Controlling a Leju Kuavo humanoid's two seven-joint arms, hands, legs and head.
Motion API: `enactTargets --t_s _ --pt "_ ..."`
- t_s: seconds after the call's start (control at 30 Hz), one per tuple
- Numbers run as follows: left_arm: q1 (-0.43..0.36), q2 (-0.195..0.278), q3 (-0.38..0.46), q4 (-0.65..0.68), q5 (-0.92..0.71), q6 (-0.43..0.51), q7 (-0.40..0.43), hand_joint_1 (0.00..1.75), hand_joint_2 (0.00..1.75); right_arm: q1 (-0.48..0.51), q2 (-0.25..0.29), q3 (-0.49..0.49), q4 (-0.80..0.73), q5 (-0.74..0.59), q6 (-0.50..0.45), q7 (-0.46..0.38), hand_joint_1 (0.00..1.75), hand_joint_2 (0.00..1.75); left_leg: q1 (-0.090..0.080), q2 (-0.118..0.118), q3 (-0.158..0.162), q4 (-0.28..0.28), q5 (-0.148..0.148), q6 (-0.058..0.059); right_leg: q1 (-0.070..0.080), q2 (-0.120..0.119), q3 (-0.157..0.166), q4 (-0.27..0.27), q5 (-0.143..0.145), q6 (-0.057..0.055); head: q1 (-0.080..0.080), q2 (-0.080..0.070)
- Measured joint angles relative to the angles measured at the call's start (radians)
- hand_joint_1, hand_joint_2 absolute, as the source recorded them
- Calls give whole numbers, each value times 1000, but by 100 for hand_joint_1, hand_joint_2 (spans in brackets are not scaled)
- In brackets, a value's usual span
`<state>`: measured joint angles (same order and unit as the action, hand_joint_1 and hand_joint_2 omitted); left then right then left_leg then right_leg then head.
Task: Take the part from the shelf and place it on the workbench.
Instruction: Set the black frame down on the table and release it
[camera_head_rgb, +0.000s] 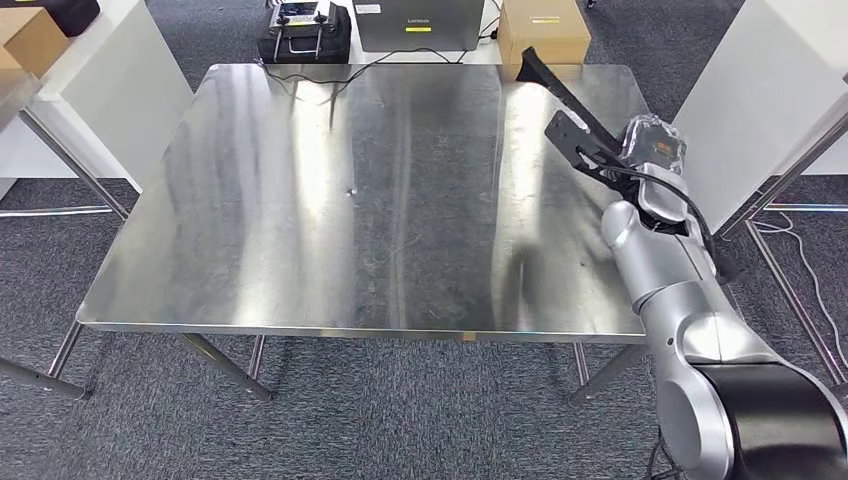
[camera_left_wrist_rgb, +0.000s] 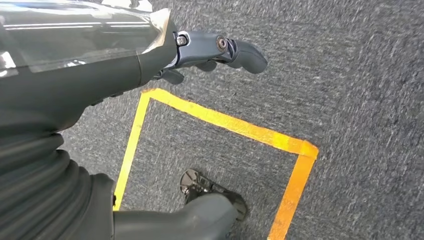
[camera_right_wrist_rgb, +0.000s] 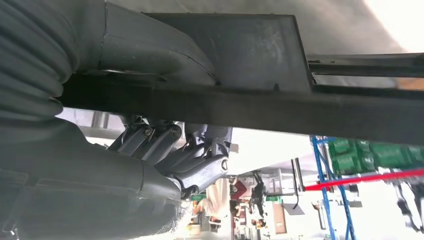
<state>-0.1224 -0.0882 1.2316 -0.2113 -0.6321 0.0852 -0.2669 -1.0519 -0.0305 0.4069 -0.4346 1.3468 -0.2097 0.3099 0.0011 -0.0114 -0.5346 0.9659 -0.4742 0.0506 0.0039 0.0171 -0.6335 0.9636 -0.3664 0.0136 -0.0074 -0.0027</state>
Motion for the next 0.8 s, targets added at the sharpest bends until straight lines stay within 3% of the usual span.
enactTargets --t_s 0.13,0.47,0.6,0.8 --pt "1 0 10 0 2 -5 3 0 175 13 7 8 19 8 4 4 175 175 0 0 0 0 1 -11 0 0 0 0 0 0 0 0" --pt "2 0 22 0 15 -47 -13 0 175 25 24 13 46 51 21 15 175 175 -4 0 0 1 2 -12 -4 -1 2 1 1 0 1 0" --pt "2 0 25 0 32 -45 -15 0 0 43 51 13 47 83 21 15 0 0 -5 0 0 1 1 -11 -4 -1 2 1 1 0 0 0" --pt "1 -3 52 0 60 -12 -2 0 0 51 102 13 47 132 24 13 0 0 -7 1 1 1 1 -11 -4 -1 2 1 0 0 0 0"
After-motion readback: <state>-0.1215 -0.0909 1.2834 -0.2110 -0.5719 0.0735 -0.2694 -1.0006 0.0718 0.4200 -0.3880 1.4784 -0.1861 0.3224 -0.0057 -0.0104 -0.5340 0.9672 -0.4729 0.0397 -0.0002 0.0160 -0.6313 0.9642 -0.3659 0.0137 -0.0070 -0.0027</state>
